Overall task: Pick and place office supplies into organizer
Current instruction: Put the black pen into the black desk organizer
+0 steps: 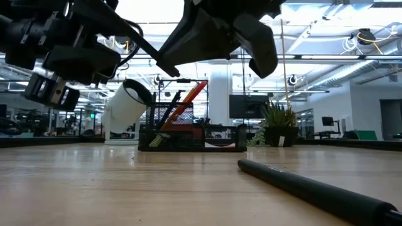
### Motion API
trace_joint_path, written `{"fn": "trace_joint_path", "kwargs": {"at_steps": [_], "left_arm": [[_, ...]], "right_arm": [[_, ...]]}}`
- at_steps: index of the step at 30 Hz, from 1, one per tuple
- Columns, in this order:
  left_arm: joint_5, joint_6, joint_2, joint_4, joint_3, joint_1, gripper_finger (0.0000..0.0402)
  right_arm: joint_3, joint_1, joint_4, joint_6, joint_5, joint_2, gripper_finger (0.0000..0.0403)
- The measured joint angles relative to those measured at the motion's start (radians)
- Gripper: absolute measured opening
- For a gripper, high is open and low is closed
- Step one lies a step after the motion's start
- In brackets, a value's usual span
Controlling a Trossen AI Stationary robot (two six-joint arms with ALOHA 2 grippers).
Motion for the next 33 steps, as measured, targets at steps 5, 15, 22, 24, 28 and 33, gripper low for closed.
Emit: {"fn": "trace_joint_path", "kwargs": {"at_steps": [5, 15, 22, 24, 28, 33], "left_arm": [[-0.001, 0.019, 0.0, 0.0, 0.028, 0.0, 0.0161], [-0.001, 0.017, 0.0, -0.016, 0.033, 0.0, 0.0161], [0.005, -0.041, 0.0, -0.018, 0.033, -0.019, 0.0161], [0.006, -0.055, 0.0, -0.013, 0.033, -0.023, 0.0161], [0.007, -0.076, 0.0, -0.008, 0.033, -0.029, 0.0161], [0.003, -0.065, 0.0, -0.014, 0.061, -0.029, 0.0161]], "right_arm": [[0.0, -0.008, 0.029, -0.02, -0.042, 0.0, 0.003], [0.0, -0.013, 0.089, -0.048, -0.071, 0.0, 0.0029], [0.0, -0.023, 0.087, -0.059, -0.071, 0.0, 0.0032], [0.0, -0.023, 0.088, -0.083, -0.071, 0.0, 0.003], [0.0, -0.026, 0.109, -0.104, -0.089, 0.0, 0.0029], [0.0, -0.04, 0.123, -0.1, -0.124, 0.0, 0.003]]}}
